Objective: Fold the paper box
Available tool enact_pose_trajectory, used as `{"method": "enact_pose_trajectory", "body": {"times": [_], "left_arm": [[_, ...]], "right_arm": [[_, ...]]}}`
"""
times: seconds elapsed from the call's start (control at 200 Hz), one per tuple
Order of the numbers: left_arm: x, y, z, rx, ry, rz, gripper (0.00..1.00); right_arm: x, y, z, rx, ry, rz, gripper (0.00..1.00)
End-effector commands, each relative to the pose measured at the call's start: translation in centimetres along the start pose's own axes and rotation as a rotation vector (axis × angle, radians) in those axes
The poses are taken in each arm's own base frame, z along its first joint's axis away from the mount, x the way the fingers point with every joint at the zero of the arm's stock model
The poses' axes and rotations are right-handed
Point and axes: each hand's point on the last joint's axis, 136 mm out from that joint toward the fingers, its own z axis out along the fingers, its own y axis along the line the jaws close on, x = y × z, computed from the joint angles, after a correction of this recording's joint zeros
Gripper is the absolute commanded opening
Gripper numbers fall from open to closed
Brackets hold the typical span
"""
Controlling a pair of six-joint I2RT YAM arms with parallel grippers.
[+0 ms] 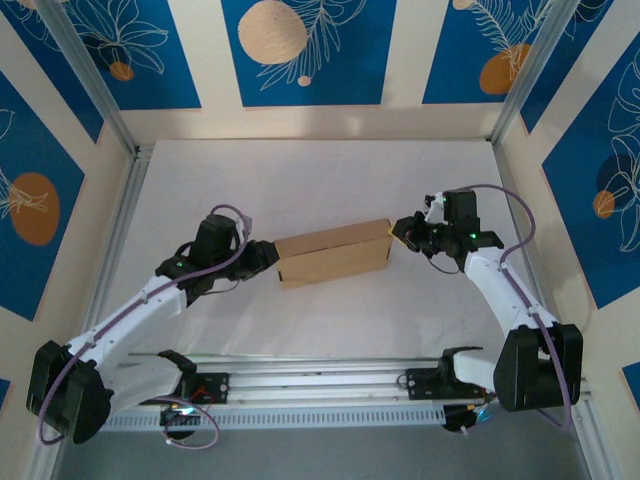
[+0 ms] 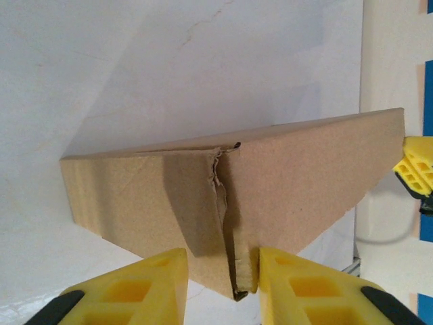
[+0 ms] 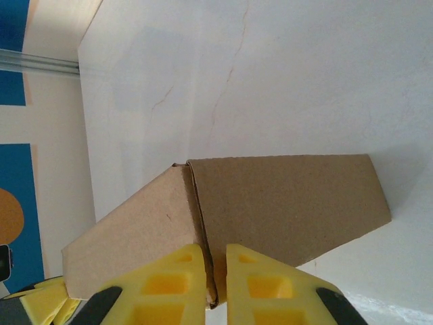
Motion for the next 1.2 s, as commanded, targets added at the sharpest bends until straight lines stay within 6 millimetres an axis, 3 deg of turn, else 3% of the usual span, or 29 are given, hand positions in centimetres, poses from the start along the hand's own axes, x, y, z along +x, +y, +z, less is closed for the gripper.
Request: {"method": "enact_pose_trajectory", "body": {"times": [0.0,0.15,0.33,0.65,0.75,0.925,1.045,1.195], "left_arm": [[1.2,3.7,0.2,-0.169,0.041,-0.005,0.33],[0.9,3.3,0.7,-0.165,0.061,0.018,0.32],[0.2,3.0,0.7,-0.183,0.051,0.061,0.33],[-1.0,2.3,1.4,-0.182,0.041,0.094,0.32],[-1.7,1.6,0.8,-0.163,0.018,0.1,0.38],[-3.6,-0.1,-0.9,-0.067,-0.057,0.065,0.54],[-4.8,0.0,-0.9,-0.004,-0.09,0.002,0.55],[-5.0,-0.4,0.5,0.087,-0.077,-0.034,0.54]], "right_arm": [[1.9,-2.4,-0.1,0.124,0.056,0.062,0.16],[1.3,0.1,-0.8,0.096,0.049,-0.058,0.41],[0.4,1.4,-1.0,0.111,0.025,-0.124,0.52],[1.6,-1.7,2.1,0.224,0.105,-0.095,0.36],[2.1,-2.4,2.5,0.266,0.116,-0.101,0.31],[2.1,-2.1,2.4,0.282,0.108,-0.116,0.3],[2.2,-1.8,2.5,0.275,0.109,-0.118,0.3],[2.4,-1.6,2.8,0.27,0.116,-0.116,0.3]]}}
